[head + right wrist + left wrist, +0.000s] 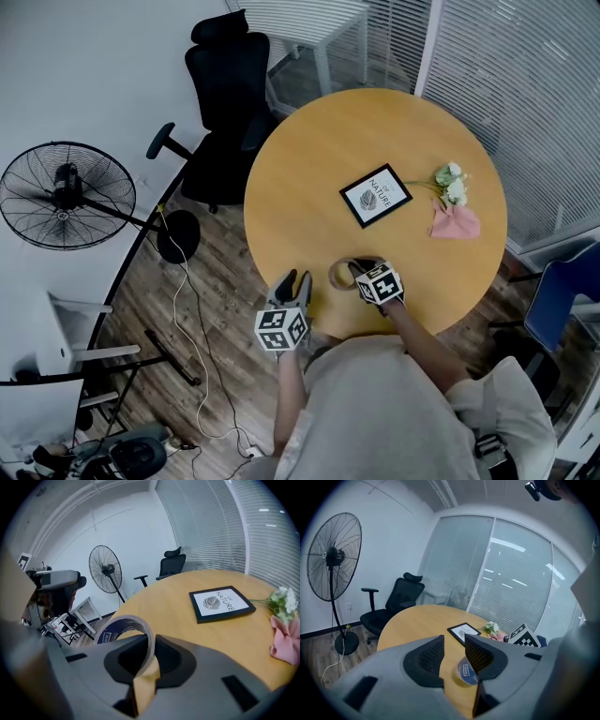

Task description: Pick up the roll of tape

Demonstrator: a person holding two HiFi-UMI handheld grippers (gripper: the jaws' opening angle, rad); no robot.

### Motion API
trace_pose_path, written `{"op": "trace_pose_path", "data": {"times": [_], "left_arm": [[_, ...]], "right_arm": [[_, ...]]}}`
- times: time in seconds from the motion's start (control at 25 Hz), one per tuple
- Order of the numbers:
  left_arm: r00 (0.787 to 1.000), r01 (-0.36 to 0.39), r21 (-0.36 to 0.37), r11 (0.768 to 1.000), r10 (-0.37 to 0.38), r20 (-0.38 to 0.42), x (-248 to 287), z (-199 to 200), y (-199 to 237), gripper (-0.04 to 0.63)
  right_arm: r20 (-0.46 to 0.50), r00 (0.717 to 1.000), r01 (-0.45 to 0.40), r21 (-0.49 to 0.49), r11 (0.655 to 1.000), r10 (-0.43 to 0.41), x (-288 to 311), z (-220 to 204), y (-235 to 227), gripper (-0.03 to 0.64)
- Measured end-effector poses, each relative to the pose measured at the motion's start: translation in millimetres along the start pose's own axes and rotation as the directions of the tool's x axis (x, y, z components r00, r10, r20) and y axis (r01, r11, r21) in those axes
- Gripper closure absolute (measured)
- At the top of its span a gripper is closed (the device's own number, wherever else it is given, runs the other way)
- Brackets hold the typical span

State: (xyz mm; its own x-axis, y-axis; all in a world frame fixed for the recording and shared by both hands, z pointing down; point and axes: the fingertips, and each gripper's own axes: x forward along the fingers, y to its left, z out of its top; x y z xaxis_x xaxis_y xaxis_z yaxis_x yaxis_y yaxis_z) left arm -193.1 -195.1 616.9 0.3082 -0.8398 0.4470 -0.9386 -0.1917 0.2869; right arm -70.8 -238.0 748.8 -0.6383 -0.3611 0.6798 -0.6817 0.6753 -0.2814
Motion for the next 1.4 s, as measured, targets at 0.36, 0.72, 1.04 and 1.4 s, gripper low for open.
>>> {"op": "trace_pose_path", "data": {"times": [0.36, 0.72, 1.04, 1.4], "left_arm": [[1.000, -0.001, 0.014, 1.000, 0.001, -0.003, 0.9, 2.5, -3.6, 0.457], [1.000, 0.007, 0.036, 0.999, -0.007, -0.006, 0.8, 4.0, -10.8, 0.460], [1.000, 0.009, 0.048, 0.999, -0.009, -0.002, 0.0, 8.7, -13.2, 0.460], [0.999, 0.012, 0.072, 0.997, -0.015, 0.032, 1.9, 18.3, -22.4, 0.472]], "right_arm": [[0.110, 0.994, -0.018, 0.017, 1.000, 0.016, -19.9, 34.7, 3.9, 0.572], [0.253, 0.967, -0.031, 0.032, 0.999, 0.022, -52.9, 74.1, 9.9, 0.572], [0.452, 0.891, 0.036, -0.007, 0.999, -0.029, -98.8, 124.3, 13.9, 0.574], [0.572, 0.818, 0.054, 0.021, 0.998, -0.056, -133.2, 137.7, 8.7, 0.574]]}}
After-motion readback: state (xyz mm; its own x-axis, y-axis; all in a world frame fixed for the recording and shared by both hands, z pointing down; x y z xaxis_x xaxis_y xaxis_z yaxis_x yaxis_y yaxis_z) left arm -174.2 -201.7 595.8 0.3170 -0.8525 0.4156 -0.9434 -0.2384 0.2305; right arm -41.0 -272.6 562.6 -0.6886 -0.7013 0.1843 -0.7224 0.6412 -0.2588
